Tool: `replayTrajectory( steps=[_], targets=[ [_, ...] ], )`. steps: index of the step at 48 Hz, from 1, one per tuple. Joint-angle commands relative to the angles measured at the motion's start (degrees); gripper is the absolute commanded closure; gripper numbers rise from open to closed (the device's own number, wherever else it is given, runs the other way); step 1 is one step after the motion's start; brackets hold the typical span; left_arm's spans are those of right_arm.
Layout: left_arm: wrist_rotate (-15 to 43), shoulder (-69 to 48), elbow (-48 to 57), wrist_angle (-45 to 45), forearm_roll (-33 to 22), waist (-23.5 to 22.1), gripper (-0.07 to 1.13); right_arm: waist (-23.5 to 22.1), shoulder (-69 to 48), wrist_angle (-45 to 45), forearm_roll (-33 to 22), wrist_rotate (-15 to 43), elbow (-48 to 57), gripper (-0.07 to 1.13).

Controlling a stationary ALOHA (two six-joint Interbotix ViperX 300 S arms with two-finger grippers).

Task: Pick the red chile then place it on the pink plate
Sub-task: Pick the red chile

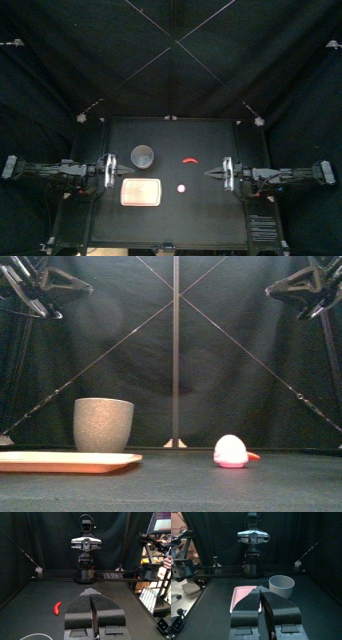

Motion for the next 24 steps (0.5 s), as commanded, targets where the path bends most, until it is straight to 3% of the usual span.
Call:
replayTrajectory(
  steps=[1,14,24],
  targets=[
    [0.3,0.4,-0.5,-0.8,0.6,0.2,1.09,-0.6,2.1,-0.4,0.6,0.4,-1.1,1.07],
    [0.3,0.3,-0.5,-0.8,1.3,0.2,1.09,-4.3,14.2,2.2,1.7,1.6,-7.4,0.95],
    [0.4,0.2,-0.4,-0.6,1.5,0.3,1.09,-10.3,25.8,10.4,-2.5,1.5,-13.4,0.80]
  ],
)
